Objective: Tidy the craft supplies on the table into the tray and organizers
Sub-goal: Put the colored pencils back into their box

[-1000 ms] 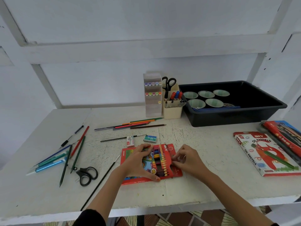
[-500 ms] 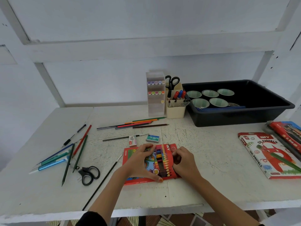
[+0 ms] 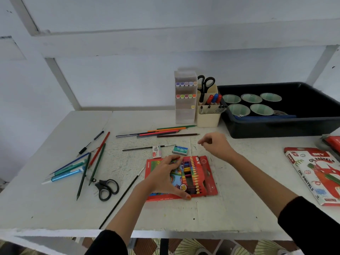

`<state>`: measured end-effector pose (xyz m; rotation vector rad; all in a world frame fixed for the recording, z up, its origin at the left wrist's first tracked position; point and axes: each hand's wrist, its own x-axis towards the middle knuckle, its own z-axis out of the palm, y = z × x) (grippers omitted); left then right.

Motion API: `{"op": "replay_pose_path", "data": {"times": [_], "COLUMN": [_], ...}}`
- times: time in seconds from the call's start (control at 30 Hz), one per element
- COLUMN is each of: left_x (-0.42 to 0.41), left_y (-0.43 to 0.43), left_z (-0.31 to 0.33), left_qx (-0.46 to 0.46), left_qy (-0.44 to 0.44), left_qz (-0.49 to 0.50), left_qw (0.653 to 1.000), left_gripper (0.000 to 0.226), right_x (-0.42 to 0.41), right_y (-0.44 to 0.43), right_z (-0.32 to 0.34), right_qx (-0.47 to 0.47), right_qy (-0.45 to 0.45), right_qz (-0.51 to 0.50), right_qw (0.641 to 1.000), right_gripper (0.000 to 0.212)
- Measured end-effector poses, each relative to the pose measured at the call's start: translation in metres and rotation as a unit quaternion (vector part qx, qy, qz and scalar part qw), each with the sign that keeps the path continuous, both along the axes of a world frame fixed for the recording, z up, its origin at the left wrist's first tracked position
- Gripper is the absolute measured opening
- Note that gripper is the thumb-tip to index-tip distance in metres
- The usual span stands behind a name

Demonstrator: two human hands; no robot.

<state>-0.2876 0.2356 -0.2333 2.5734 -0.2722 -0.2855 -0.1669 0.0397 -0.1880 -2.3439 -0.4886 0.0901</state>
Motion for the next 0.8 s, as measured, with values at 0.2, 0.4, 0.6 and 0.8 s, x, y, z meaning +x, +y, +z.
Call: {"op": "replay_pose_path", "data": {"times": [0.2, 0.4, 0.6, 0.8], "left_x": [0.004, 0.005, 0.005, 0.004], "left_y": [0.002, 0.002, 0.001, 0.000], "left_z": [-0.006, -0.006, -0.004, -0.002], "left_qx": [-0.012, -0.016, -0.016, -0.016], "left_qy": [-0.021, -0.031, -0.030, -0.029], "left_qz": [0.006, 0.013, 0.009, 0.010], "left_qw": [1.000, 0.999, 0.999, 0.999], "left_gripper": [0.125, 0.126, 0.124, 0.122], "right_x": [0.047, 0.060, 0.049, 0.029], "right_y": [0.034, 0.045, 0.023, -0.051], "right_z": [-0.024, -0.047, -0.042, -0.019], "right_qx": [-0.071, -0.144, -0.042, -0.006], "right_qy": [-0.047, -0.106, -0.093, -0.048], "right_qz": [0.025, 0.021, -0.034, 0.035], "right_qw": [0.996, 0.984, 0.994, 0.998], "right_gripper": [0.038, 0.025, 0.016, 0.015]}}
